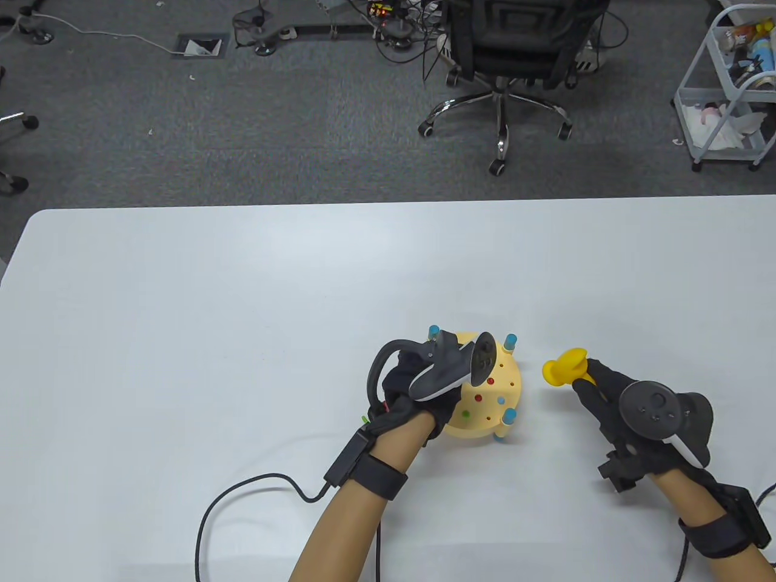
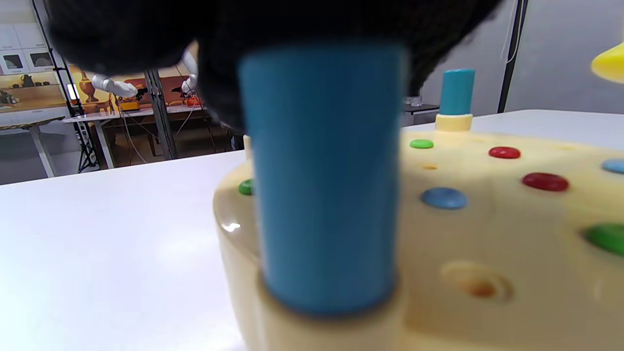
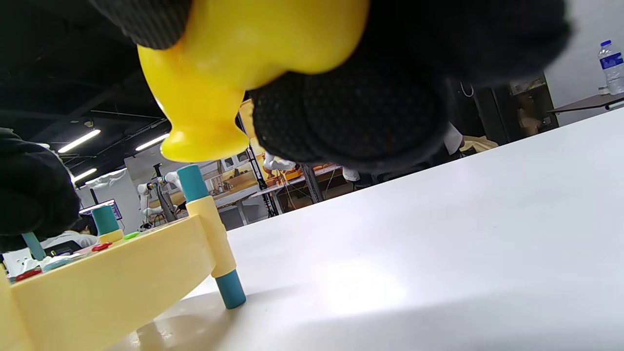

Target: Hammer toy nails into tap bench

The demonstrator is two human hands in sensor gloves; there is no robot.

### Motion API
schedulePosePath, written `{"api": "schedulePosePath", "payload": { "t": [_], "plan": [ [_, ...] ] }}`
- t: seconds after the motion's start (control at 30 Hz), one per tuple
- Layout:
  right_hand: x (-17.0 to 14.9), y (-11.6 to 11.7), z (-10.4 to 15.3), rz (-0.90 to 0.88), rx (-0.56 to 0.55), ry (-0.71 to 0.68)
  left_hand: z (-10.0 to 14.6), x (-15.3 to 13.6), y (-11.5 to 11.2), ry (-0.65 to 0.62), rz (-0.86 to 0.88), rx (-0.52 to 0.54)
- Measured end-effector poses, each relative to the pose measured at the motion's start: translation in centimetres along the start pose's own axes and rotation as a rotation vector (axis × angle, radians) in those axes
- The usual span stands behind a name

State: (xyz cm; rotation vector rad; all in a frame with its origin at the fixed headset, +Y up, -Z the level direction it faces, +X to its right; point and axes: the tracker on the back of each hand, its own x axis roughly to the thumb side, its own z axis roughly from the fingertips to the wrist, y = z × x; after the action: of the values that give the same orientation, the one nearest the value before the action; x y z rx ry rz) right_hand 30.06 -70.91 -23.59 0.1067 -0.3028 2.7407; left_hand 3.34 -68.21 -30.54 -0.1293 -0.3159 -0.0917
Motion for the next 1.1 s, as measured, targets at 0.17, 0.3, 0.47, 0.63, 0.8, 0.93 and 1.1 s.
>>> {"api": "schedulePosePath", "payload": {
  "t": [0.17, 0.3, 0.47, 0.63, 0.8, 0.93, 1.1],
  "plan": [
    [0.1, 0.1, 0.0, 0.005, 0.01, -0.002, -0.2, 0.2, 0.0, 0.009, -0.043, 0.001],
    [0.1, 0.2, 0.0, 0.008, 0.014, -0.004, -0.3, 0.2, -0.1, 0.009, -0.034, -0.009],
    [0.2, 0.2, 0.0, 0.011, 0.021, -0.008, -0.5, 0.6, -0.4, 0.006, -0.07, -0.022],
    [0.2, 0.4, 0.0, 0.014, 0.028, -0.009, -0.5, 0.7, -0.4, 0.002, -0.072, -0.035],
    [0.3, 0.5, 0.0, 0.01, 0.032, -0.012, 2.2, -1.1, 1.8, 0.004, 0.031, 0.172],
    [0.4, 0.6, 0.0, 0.009, 0.033, -0.011, 4.8, -3.3, 1.1, -0.057, 0.152, 0.117],
    [2.0, -0.2, 0.2, -0.029, 0.001, -0.061, 6.7, -4.6, -2.6, -0.094, 0.229, 0.121]
  ]
}}
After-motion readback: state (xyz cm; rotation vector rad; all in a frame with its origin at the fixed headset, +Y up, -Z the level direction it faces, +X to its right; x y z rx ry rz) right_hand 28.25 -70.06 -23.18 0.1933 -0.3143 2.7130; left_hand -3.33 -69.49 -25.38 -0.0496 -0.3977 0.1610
